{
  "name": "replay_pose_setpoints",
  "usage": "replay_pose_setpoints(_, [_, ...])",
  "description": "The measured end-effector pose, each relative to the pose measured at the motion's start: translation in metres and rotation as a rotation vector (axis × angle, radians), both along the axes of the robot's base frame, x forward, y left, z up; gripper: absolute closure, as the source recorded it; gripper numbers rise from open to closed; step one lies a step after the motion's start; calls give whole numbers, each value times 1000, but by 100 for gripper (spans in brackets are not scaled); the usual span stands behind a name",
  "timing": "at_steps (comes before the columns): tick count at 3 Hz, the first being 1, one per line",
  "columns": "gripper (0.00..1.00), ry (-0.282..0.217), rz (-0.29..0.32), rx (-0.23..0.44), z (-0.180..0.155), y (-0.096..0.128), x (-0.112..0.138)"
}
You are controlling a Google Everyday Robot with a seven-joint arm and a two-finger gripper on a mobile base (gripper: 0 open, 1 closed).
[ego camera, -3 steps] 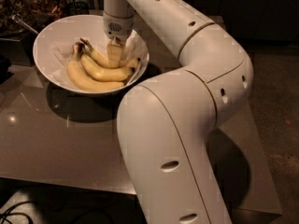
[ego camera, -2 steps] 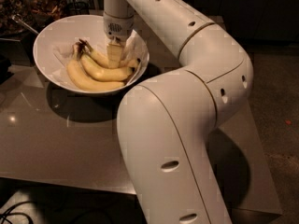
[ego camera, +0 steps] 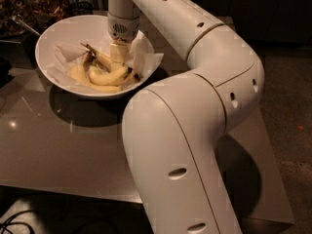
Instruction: Pick banana from white bowl
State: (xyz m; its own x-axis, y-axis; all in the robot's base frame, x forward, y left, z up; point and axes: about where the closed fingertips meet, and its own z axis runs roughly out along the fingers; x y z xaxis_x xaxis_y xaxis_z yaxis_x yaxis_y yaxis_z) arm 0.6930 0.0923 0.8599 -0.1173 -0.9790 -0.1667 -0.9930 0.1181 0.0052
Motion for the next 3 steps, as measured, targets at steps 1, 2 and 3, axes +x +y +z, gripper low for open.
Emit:
replay_pose_setpoints(1, [19, 2, 5, 16, -1, 3, 2])
replay_pose_setpoints(2, [42, 3, 1, 27, -3, 4, 6])
replay_pose_setpoints(3, [66, 10, -3, 40, -7, 5, 9])
